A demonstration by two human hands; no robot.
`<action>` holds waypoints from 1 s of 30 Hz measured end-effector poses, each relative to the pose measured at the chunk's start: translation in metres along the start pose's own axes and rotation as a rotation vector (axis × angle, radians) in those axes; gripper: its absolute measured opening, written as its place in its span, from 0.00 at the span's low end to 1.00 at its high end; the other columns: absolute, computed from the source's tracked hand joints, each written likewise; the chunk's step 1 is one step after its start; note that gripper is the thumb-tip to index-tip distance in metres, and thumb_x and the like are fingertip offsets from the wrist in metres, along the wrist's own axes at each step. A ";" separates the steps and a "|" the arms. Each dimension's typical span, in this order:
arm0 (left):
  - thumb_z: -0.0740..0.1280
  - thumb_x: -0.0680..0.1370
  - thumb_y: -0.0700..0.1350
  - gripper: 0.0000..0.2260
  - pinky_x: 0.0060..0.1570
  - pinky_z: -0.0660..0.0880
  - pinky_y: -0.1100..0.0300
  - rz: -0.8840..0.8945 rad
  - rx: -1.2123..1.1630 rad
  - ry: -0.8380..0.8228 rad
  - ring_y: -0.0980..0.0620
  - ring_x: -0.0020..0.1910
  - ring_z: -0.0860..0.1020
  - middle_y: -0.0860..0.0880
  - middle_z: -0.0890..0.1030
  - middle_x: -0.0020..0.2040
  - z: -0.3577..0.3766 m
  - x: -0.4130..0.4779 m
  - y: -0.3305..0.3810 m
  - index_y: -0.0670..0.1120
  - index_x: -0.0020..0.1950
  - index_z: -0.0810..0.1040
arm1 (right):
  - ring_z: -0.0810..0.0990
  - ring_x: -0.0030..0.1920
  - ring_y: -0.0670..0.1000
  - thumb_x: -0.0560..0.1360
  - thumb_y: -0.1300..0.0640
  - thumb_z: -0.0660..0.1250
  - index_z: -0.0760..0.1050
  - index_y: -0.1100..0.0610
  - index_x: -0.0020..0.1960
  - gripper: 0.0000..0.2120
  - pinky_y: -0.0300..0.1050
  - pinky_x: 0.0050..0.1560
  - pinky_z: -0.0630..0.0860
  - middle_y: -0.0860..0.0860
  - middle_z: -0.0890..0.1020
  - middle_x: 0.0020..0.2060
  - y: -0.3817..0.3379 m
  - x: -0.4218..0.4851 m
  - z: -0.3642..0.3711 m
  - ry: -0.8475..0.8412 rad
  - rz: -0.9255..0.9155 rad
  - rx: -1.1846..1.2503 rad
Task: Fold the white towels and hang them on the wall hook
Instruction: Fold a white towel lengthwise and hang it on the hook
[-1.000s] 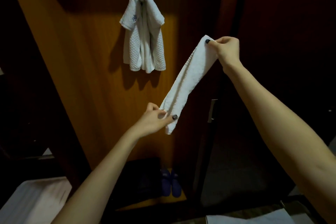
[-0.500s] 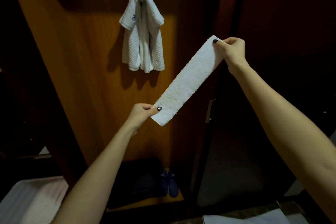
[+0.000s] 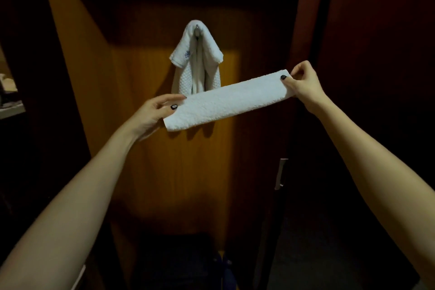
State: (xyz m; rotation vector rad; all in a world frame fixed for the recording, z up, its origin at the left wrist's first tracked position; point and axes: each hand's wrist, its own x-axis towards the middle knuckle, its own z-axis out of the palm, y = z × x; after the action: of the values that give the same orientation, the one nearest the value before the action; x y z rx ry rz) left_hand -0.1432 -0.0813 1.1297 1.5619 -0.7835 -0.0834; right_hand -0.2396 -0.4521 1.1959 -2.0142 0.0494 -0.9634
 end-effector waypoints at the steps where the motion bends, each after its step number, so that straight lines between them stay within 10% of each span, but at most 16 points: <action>1: 0.63 0.78 0.36 0.17 0.44 0.75 0.63 0.001 0.091 0.011 0.52 0.51 0.78 0.56 0.81 0.55 -0.005 0.006 0.008 0.57 0.51 0.83 | 0.73 0.42 0.51 0.76 0.61 0.67 0.67 0.53 0.51 0.09 0.46 0.36 0.72 0.50 0.73 0.45 -0.003 0.004 -0.001 -0.026 -0.035 0.050; 5: 0.67 0.75 0.41 0.11 0.53 0.71 0.60 -0.009 0.262 0.023 0.53 0.57 0.75 0.51 0.78 0.60 -0.025 0.025 0.031 0.56 0.51 0.83 | 0.73 0.36 0.45 0.76 0.66 0.63 0.74 0.49 0.56 0.14 0.40 0.31 0.72 0.47 0.76 0.41 -0.017 0.022 0.007 -0.113 -0.116 0.134; 9: 0.69 0.73 0.35 0.12 0.35 0.79 0.61 0.008 -0.006 0.147 0.53 0.44 0.81 0.43 0.76 0.56 -0.044 0.050 0.053 0.49 0.53 0.78 | 0.73 0.37 0.41 0.76 0.68 0.61 0.80 0.52 0.47 0.14 0.34 0.30 0.72 0.48 0.79 0.40 -0.033 0.056 0.026 -0.130 -0.076 0.174; 18: 0.63 0.77 0.31 0.11 0.33 0.76 0.68 0.187 -0.109 0.458 0.57 0.37 0.80 0.45 0.80 0.49 -0.099 0.152 0.077 0.45 0.50 0.80 | 0.77 0.45 0.52 0.77 0.70 0.58 0.76 0.68 0.58 0.12 0.42 0.43 0.76 0.61 0.77 0.51 -0.072 0.164 0.078 -0.218 -0.048 0.243; 30: 0.65 0.77 0.36 0.12 0.35 0.76 0.68 0.195 -0.183 0.437 0.55 0.40 0.79 0.45 0.81 0.48 -0.159 0.301 0.070 0.39 0.60 0.77 | 0.78 0.52 0.54 0.77 0.67 0.64 0.79 0.65 0.57 0.11 0.42 0.42 0.78 0.60 0.79 0.54 -0.061 0.296 0.150 -0.020 0.069 0.385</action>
State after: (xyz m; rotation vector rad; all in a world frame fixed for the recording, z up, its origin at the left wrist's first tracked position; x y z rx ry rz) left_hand 0.1343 -0.0969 1.3388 1.2617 -0.5590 0.3122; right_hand 0.0452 -0.4201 1.3737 -1.6564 -0.0723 -0.8375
